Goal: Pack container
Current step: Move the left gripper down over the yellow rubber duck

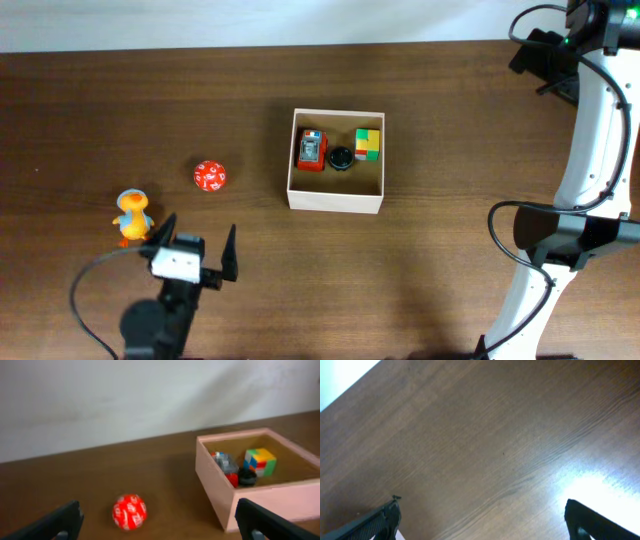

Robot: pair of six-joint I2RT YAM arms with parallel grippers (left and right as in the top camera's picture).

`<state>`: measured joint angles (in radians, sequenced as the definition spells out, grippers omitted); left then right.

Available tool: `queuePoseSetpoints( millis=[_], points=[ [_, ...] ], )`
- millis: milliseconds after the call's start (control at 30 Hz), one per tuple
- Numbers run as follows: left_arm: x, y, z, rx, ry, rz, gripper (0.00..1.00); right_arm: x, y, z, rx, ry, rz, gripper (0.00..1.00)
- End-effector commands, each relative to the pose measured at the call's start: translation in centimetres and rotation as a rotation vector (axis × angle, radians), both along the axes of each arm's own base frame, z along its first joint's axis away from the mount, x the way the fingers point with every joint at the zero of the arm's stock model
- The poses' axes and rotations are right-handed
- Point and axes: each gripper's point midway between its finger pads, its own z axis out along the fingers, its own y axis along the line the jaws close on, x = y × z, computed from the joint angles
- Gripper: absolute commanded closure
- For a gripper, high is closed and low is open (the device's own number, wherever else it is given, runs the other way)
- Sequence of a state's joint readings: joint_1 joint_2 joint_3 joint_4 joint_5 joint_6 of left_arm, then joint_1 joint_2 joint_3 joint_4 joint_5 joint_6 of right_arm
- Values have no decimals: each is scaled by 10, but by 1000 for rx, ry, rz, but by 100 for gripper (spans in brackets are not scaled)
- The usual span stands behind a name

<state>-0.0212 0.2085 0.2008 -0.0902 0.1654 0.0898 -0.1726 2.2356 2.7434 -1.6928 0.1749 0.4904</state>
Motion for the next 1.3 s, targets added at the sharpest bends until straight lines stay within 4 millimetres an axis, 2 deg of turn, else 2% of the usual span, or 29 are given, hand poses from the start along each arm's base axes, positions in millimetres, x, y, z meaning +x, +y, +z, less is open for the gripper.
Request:
queuePoseSetpoints(
  millis=[0,167,300,400,533,733,800,867,900,933,1000,1033,1267],
  points=[
    [20,1,48,12,53,8,1,-5,-1,9,-3,-19,-9,1],
    [65,-1,71,17,281,0,1,-5,-1,9,-3,-19,-9,1],
    [96,-4,72,16,477,-14,1,-5,-1,9,-3,-19,-9,1],
    [106,-16,55,-9,651,-76,1,-5,-1,9,-3,-19,-9,1],
    [114,-33,34,-59,725,-172,1,-5,-1,9,-3,-19,-9,1],
    [123,-43,2,-96,821,-224,1,-5,-1,9,-3,-19,-9,1],
    [124,-40,1,-85,822,-206,1,-5,-1,9,-3,-19,-9,1],
    [126,-29,-3,-78,834,-128,1,-5,-1,9,-3,-19,-9,1],
    [126,-4,-10,-124,875,69,1,-5,-1,9,-3,-19,-9,1],
    [124,11,-15,-149,895,185,1,-5,-1,9,-3,-19,-9,1],
    [107,56,-25,-228,942,506,1,-5,-1,9,-3,-19,-9,1],
    [98,72,-29,-258,960,604,1,-5,-1,9,-3,-19,-9,1],
    [60,132,-40,-358,1049,824,1,-5,-1,9,-3,-19,-9,1]
  ],
)
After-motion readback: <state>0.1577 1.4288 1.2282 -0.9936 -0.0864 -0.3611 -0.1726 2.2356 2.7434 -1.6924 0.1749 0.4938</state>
